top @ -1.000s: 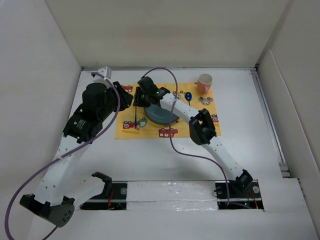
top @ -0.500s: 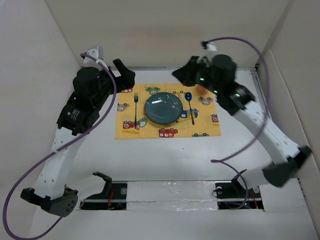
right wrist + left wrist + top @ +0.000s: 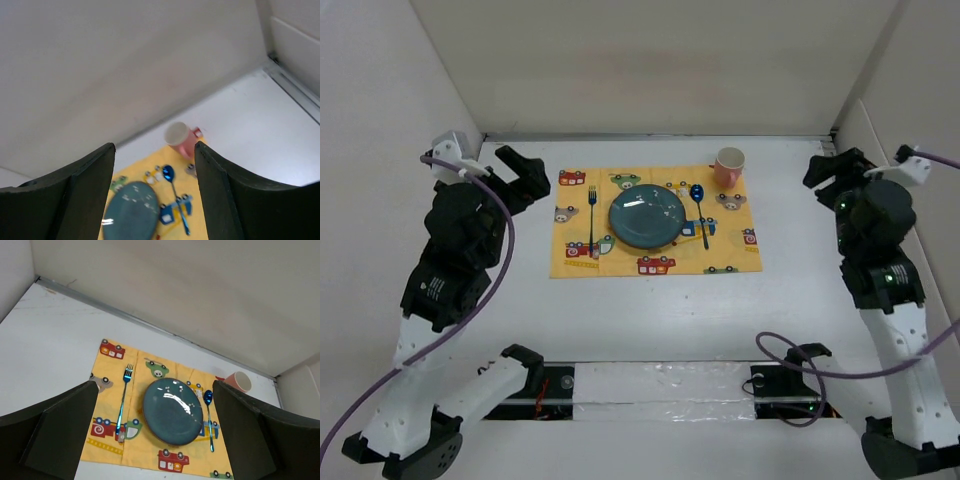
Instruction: Set the dinner table for one person
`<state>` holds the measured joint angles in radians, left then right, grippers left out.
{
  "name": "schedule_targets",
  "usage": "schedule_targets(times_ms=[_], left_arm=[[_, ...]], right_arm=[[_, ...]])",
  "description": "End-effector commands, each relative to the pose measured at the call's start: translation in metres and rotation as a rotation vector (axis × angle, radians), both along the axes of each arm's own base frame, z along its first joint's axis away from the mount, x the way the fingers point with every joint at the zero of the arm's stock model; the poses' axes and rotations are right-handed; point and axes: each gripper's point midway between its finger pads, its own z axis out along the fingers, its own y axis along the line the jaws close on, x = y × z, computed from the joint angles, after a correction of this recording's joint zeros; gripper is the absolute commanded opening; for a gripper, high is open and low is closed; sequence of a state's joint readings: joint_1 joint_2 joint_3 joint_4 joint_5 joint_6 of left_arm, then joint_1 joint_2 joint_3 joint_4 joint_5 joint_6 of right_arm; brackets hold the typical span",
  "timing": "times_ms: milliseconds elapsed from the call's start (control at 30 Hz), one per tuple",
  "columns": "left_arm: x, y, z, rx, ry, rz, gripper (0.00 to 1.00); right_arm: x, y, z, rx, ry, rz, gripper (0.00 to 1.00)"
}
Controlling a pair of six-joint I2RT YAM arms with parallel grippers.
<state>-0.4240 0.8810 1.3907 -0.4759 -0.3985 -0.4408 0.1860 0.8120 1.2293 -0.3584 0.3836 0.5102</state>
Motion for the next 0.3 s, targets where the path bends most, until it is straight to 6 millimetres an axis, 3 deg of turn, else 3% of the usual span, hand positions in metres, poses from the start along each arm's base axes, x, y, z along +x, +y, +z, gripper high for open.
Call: schedule_targets(times_ms=[0,133,267], left_arm=[[0.007,0.004,-0.015,-0.011,0.027,0.05,0.99],[0.013,-0.006,-0.025,-0.024,0.061,0.014,0.99],[0.014,-0.01,-0.027,-0.031,0.062,-0.005,0.99]], right_arm=[[0.017,-0.005,-0.058,-0.011,0.165,-0.042,0.7],[0.03,0.007,-0.07,-0.006,0.196,0.015,0.7],[0.04,0.016,-0.069,-0.007,0.206,0.055,0.71]])
